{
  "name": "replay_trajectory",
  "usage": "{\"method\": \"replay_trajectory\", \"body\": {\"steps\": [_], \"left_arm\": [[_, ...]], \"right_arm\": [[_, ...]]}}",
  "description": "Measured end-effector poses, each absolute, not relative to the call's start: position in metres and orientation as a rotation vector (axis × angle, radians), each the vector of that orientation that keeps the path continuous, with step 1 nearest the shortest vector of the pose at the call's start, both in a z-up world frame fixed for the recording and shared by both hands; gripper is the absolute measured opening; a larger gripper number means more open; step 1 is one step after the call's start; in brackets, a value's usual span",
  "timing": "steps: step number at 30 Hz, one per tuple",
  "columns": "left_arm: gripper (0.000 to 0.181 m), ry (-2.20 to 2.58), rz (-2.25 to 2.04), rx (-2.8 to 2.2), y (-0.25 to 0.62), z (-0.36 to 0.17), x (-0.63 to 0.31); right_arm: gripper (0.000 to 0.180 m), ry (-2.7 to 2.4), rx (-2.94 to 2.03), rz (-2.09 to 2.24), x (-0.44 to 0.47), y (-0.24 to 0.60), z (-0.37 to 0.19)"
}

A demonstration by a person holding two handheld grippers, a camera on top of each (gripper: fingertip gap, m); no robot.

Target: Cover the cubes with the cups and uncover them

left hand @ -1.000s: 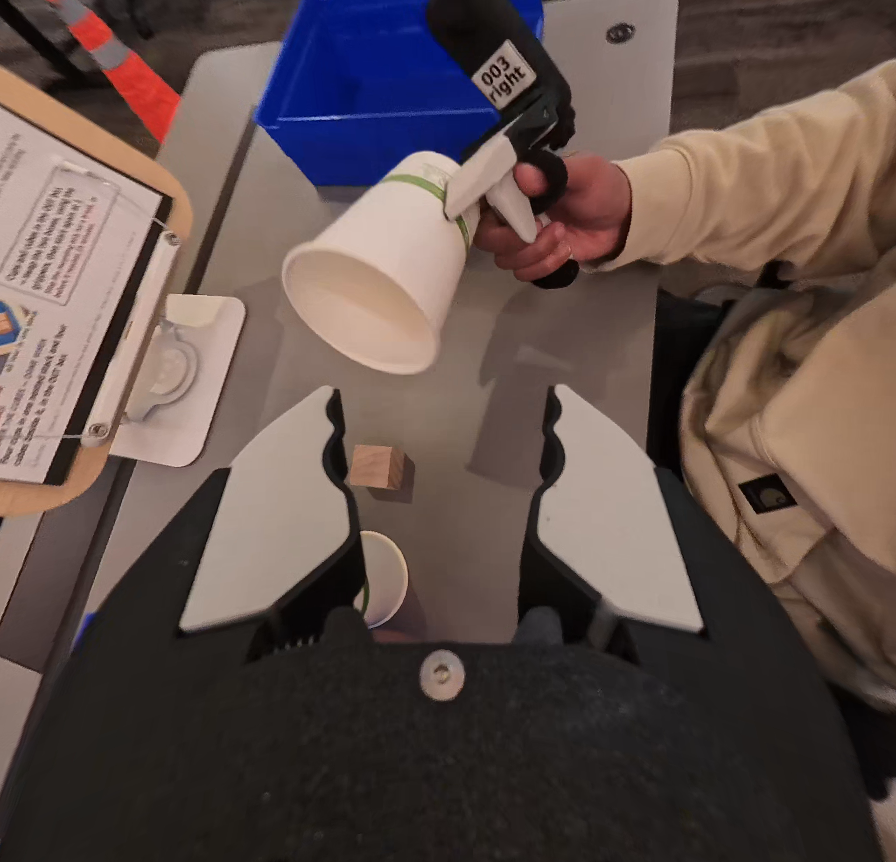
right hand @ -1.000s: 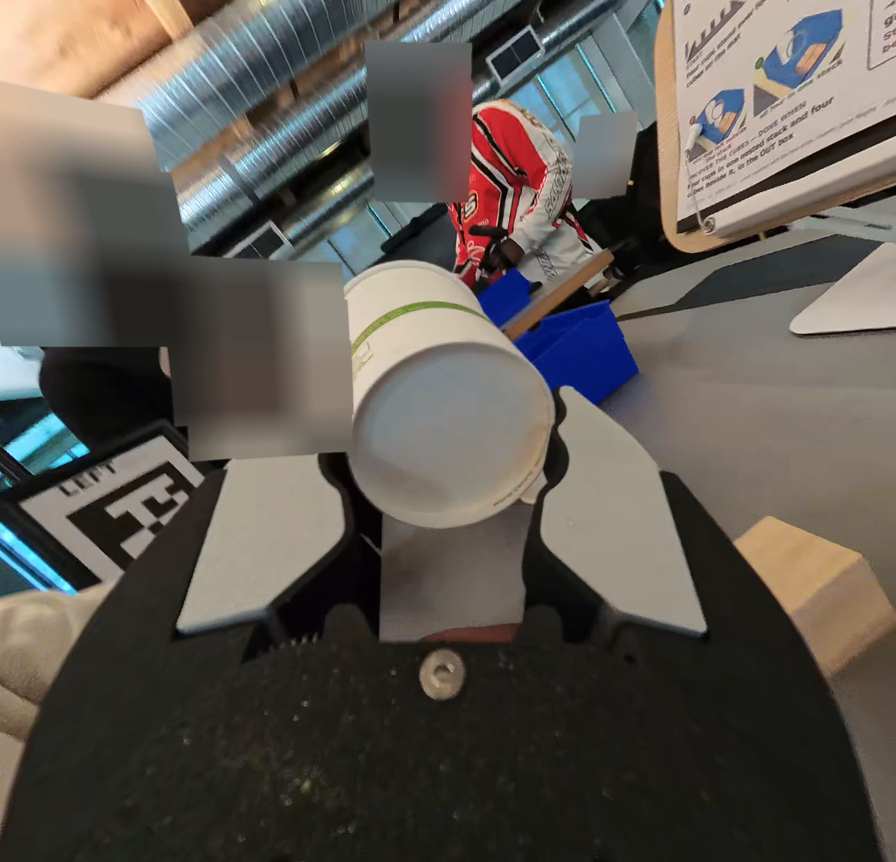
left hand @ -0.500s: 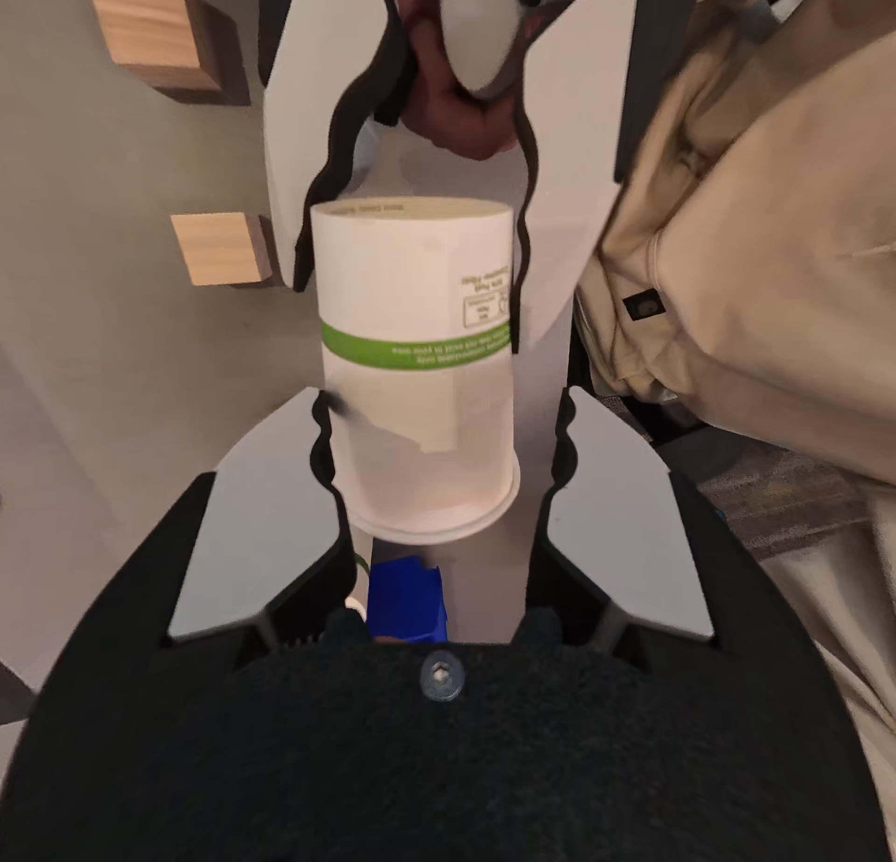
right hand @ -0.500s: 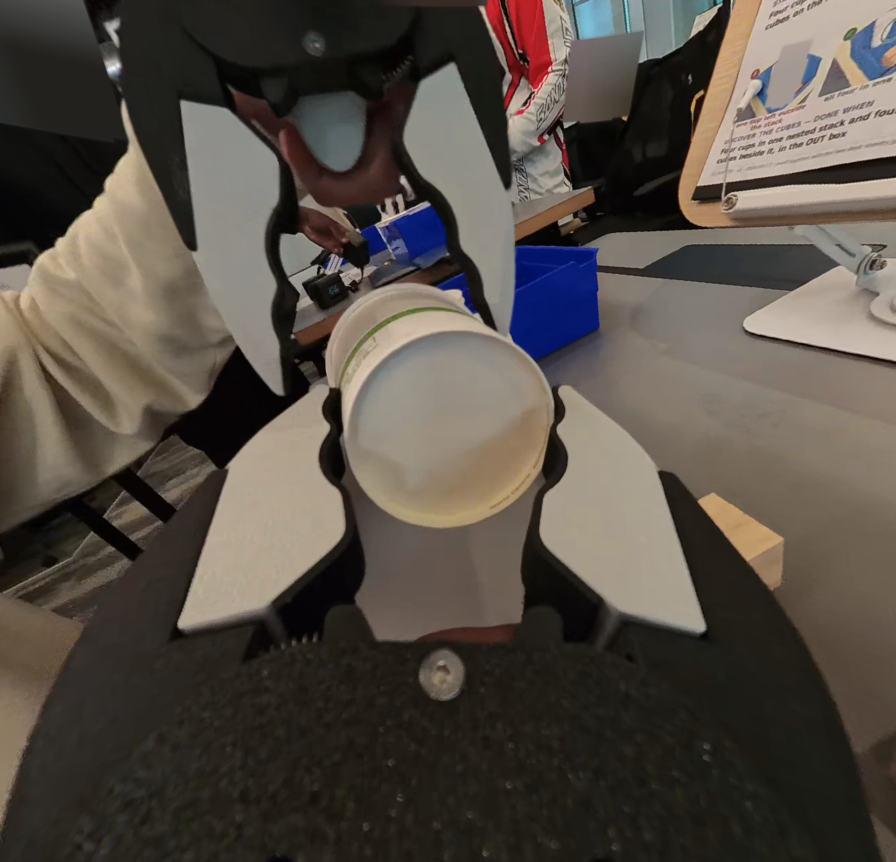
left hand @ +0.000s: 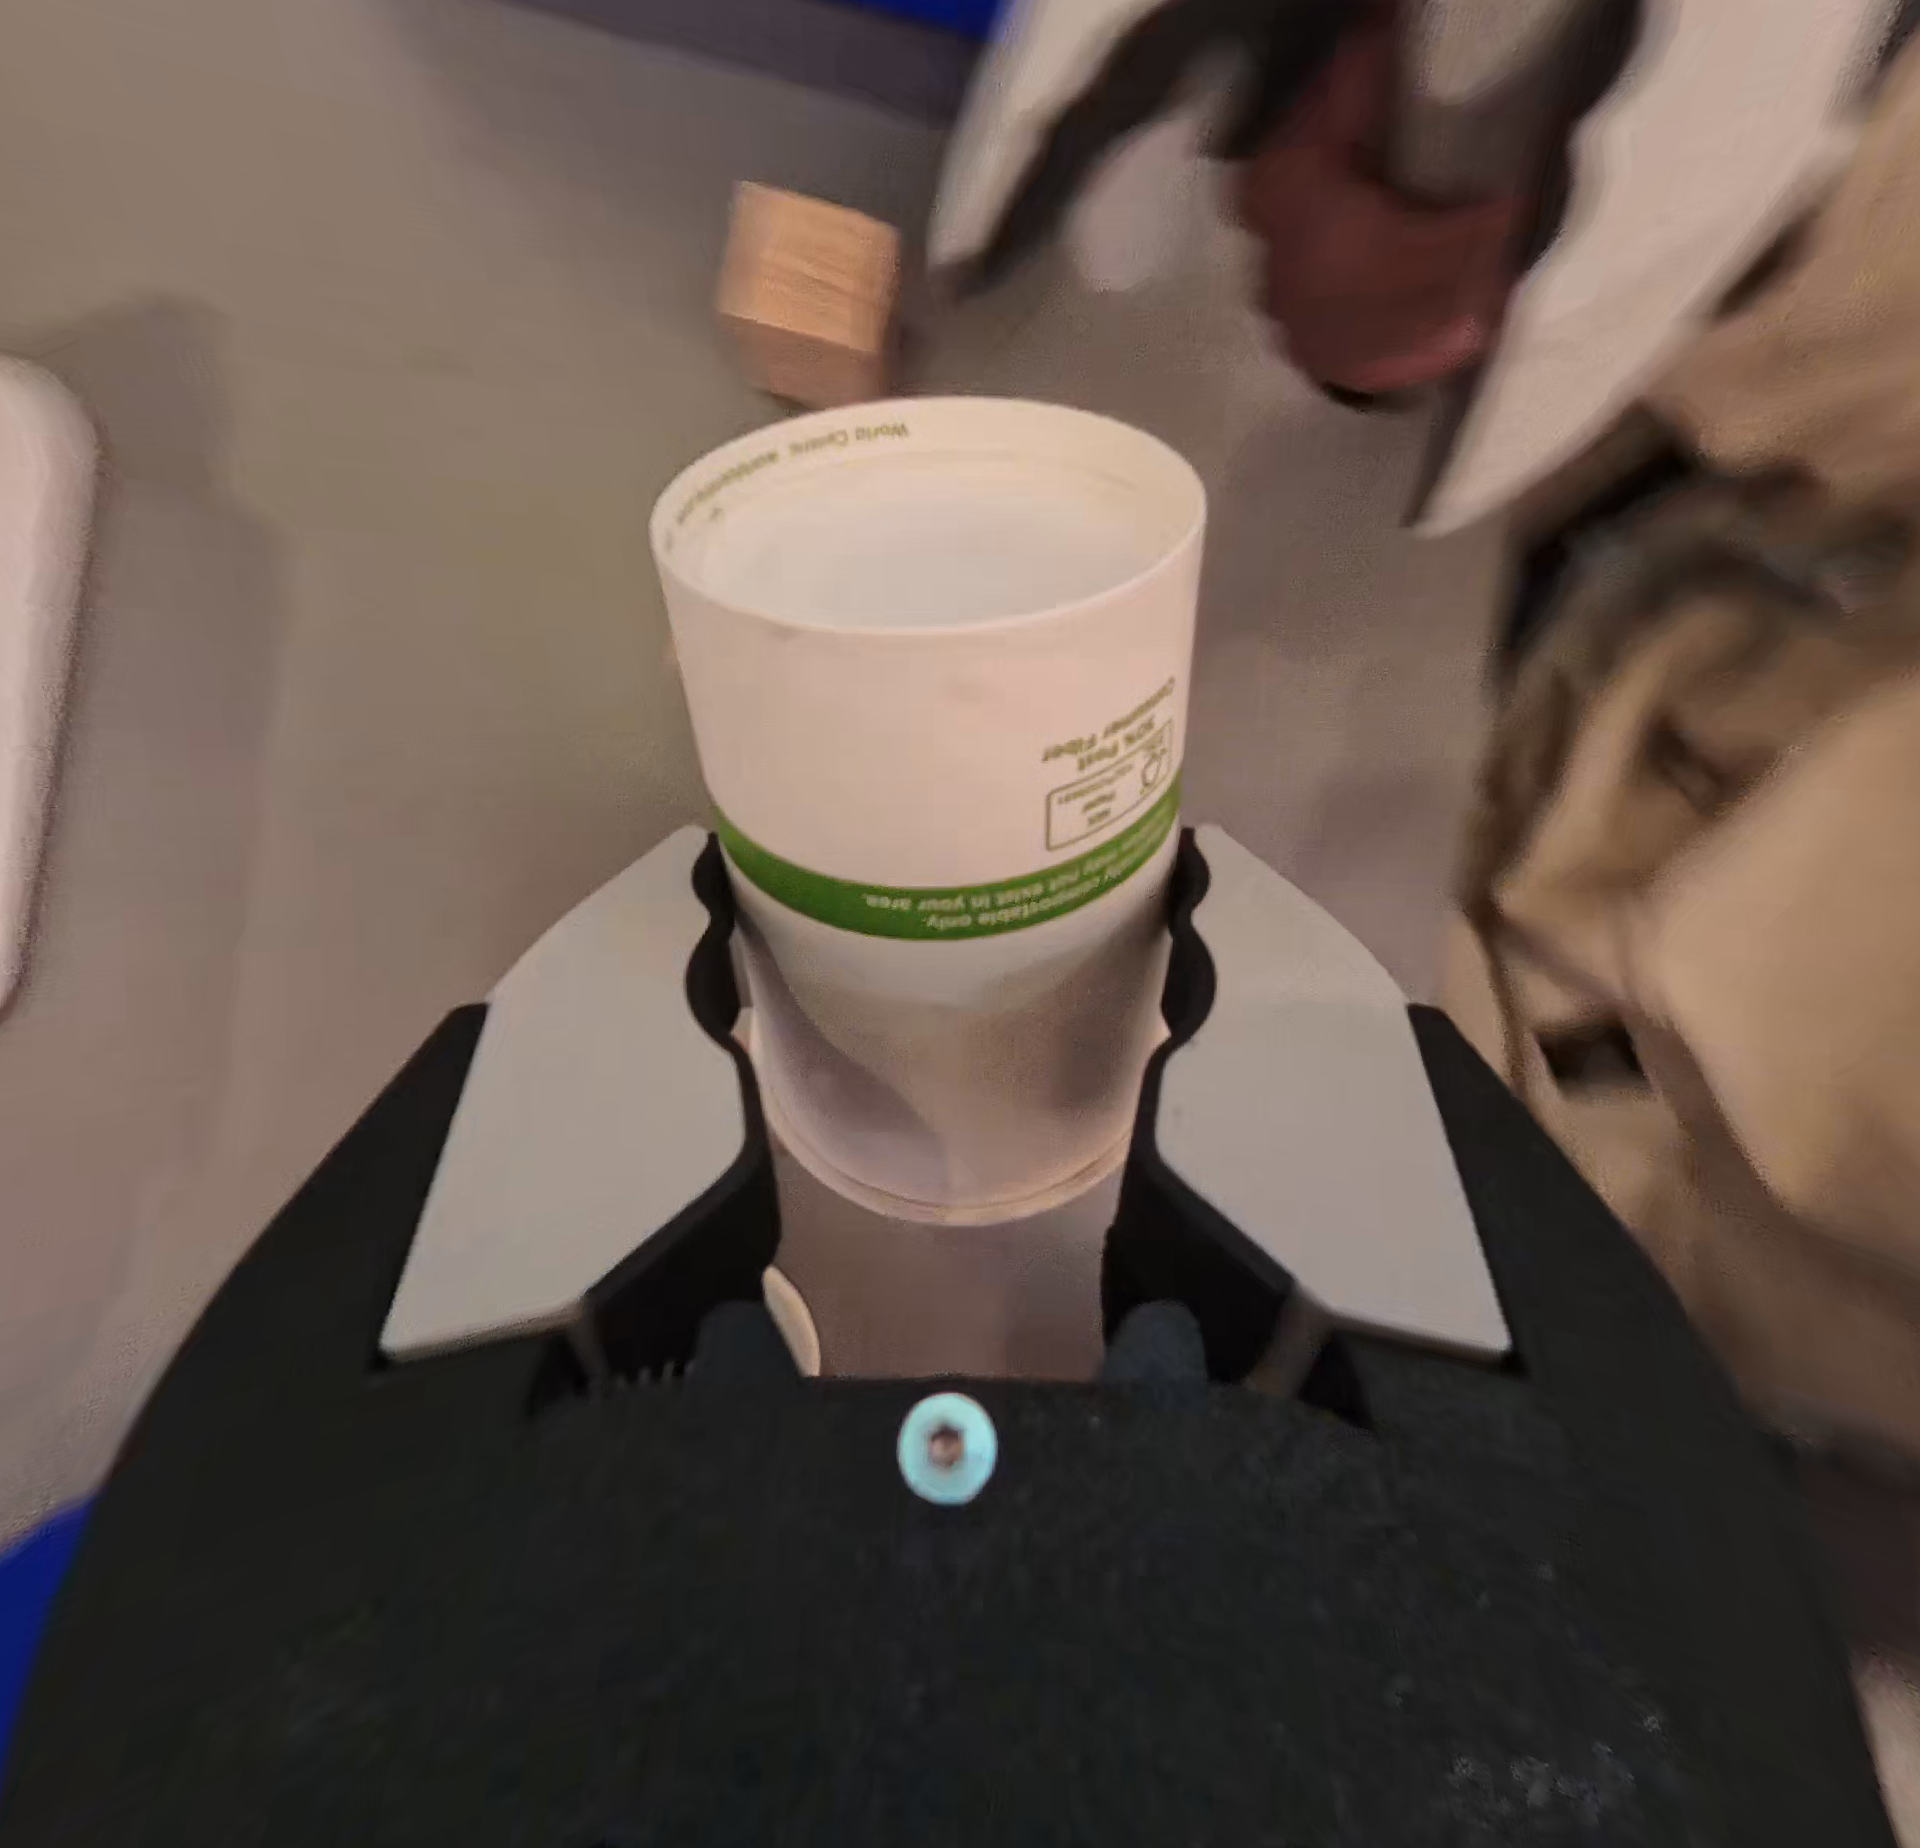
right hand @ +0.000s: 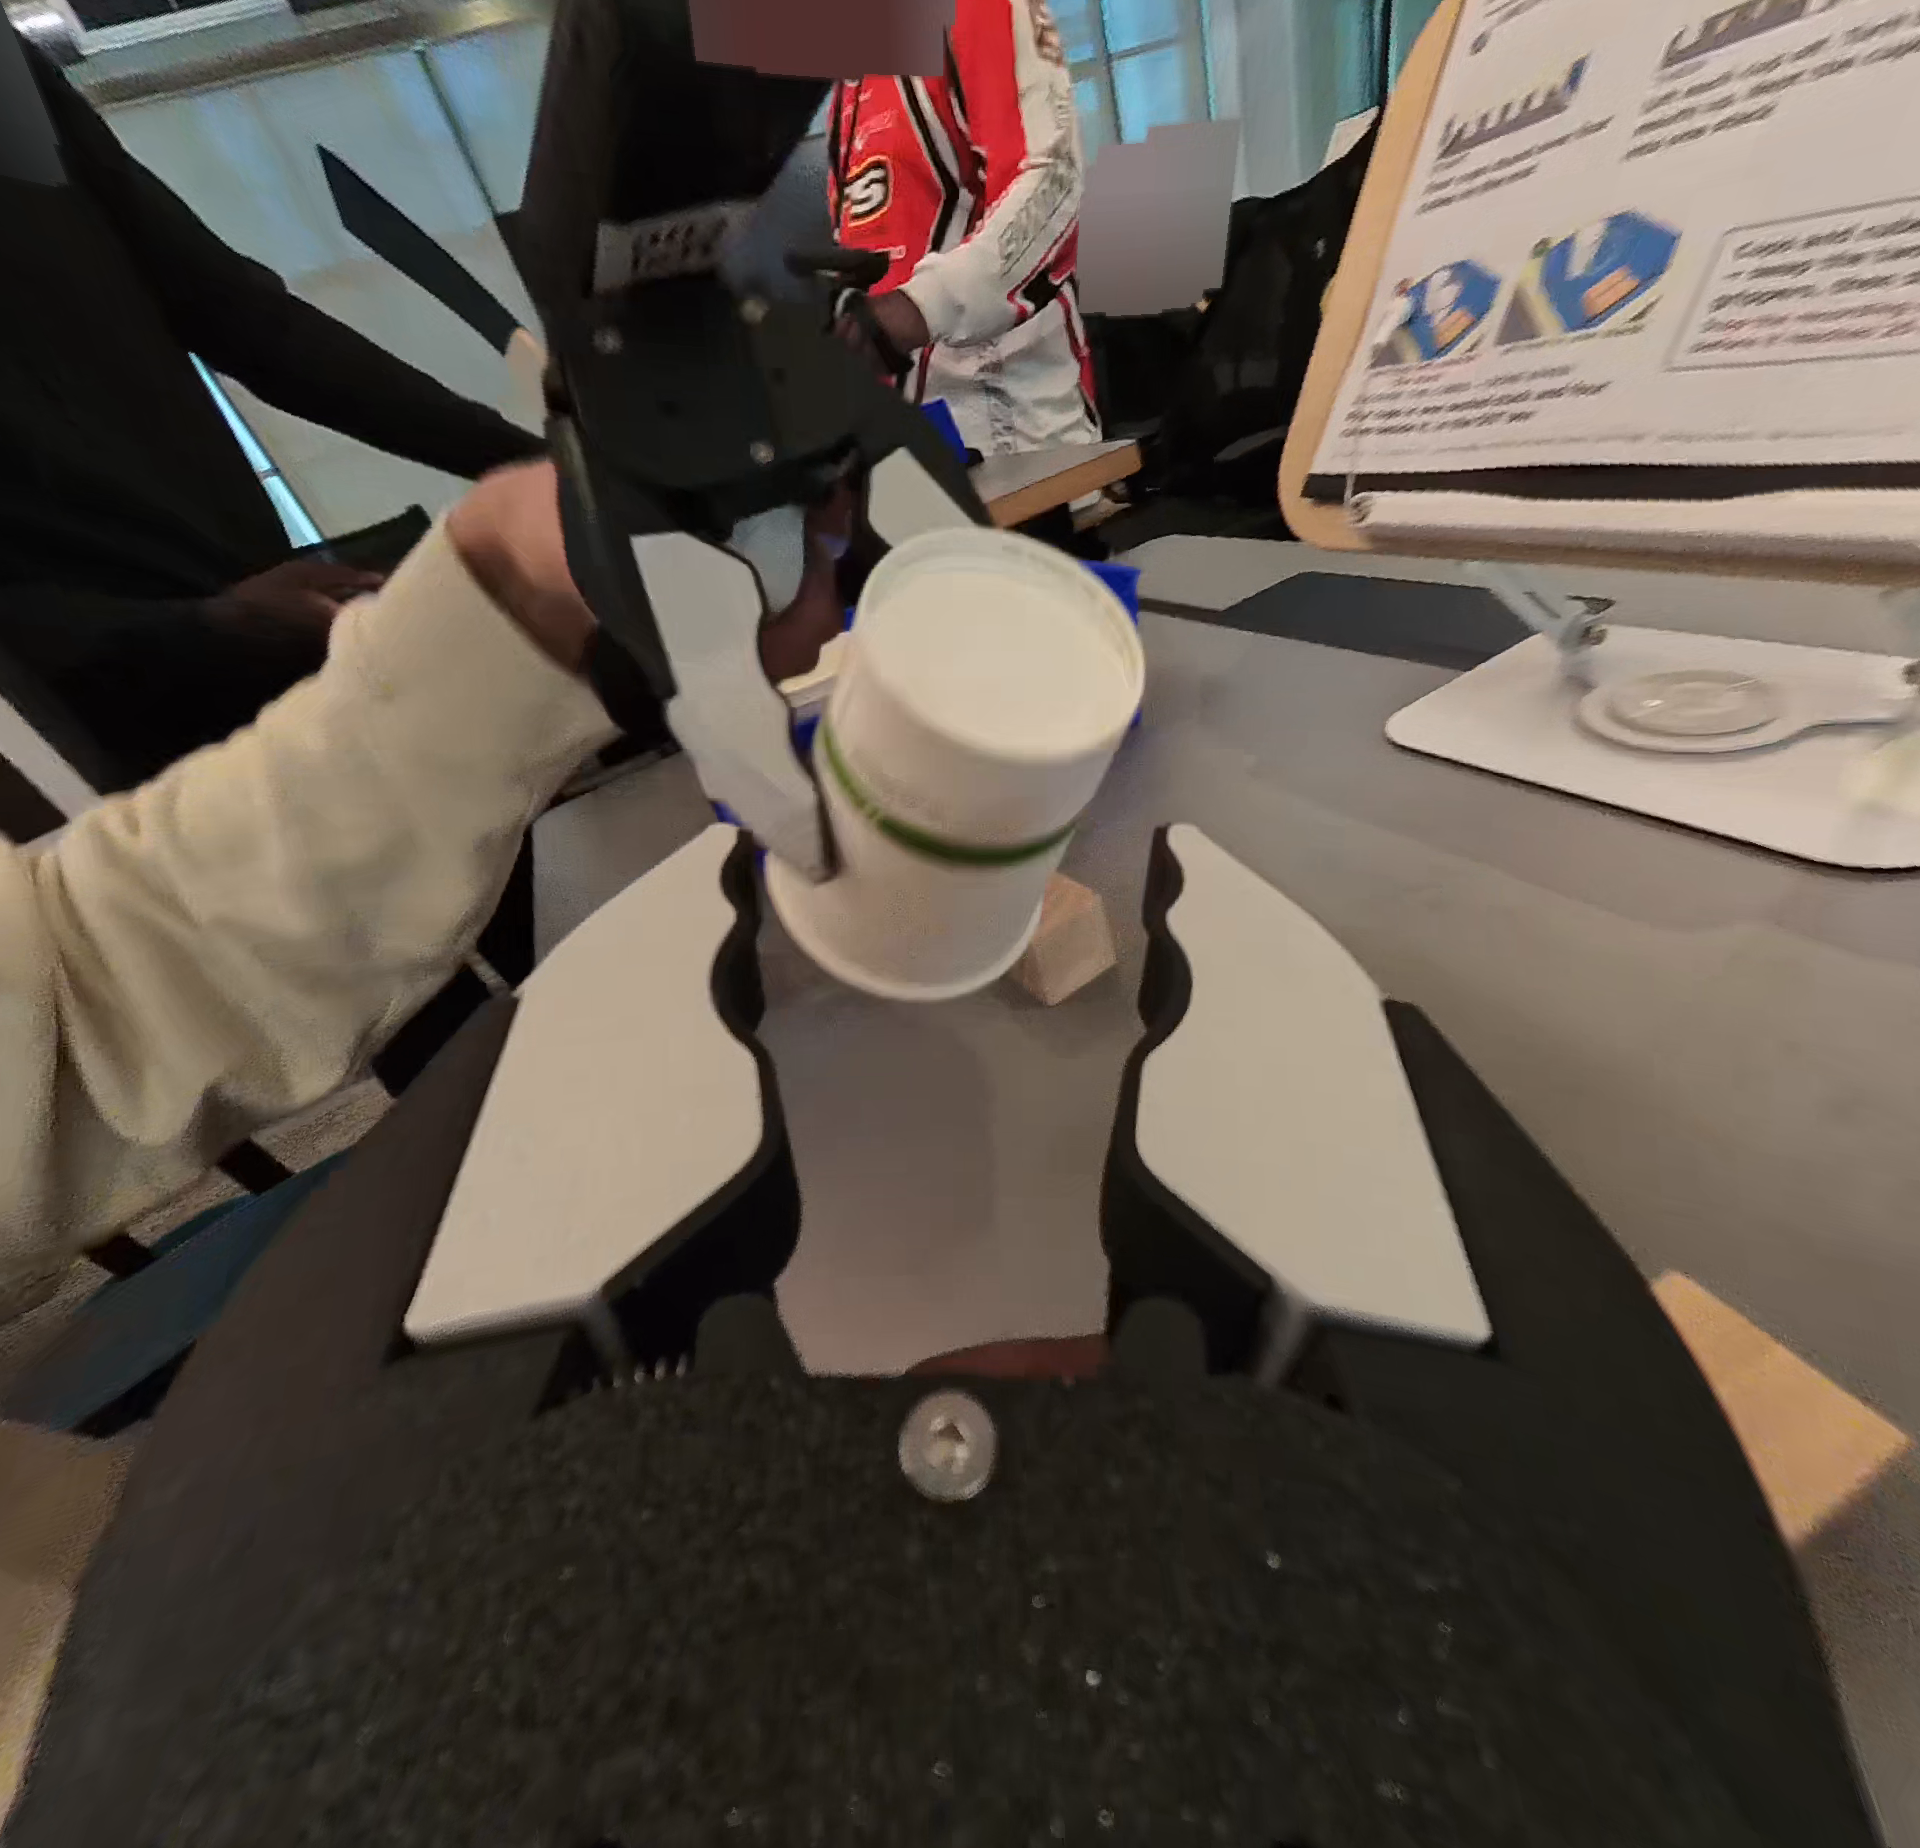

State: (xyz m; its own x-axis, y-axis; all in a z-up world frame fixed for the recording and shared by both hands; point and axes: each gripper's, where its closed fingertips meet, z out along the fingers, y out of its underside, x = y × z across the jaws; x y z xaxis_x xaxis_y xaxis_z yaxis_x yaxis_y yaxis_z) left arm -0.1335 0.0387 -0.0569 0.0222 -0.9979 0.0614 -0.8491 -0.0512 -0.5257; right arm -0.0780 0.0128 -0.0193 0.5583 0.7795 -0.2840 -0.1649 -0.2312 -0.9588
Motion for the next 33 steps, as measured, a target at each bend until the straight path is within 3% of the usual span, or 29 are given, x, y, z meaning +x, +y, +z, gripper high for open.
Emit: {"method": "replay_trajectory", "body": {"steps": [7, 14, 30, 33], "left_arm": [[0.080, 0.712, -0.250, -2.027, 0.123, -0.073, -0.198], [0.080, 0.345, -0.234, -2.095, 0.141, -0.122, -0.218], [0.084, 0.478, -0.187, -2.135, 0.116, -0.163, -0.201], [0.101, 0.490, -0.210, -2.121, 0.108, -0.159, -0.199]], "right_arm": [[0.069, -0.510, -1.550, 0.978, -0.068, 0.012, -0.010], [0.067, -0.559, -1.573, 1.029, -0.088, 0.007, -0.019], [0.067, -0.549, -1.670, 0.963, -0.080, 0.012, -0.052], [0.070, -0.545, -1.683, 0.934, -0.085, 0.009, -0.067]]}}
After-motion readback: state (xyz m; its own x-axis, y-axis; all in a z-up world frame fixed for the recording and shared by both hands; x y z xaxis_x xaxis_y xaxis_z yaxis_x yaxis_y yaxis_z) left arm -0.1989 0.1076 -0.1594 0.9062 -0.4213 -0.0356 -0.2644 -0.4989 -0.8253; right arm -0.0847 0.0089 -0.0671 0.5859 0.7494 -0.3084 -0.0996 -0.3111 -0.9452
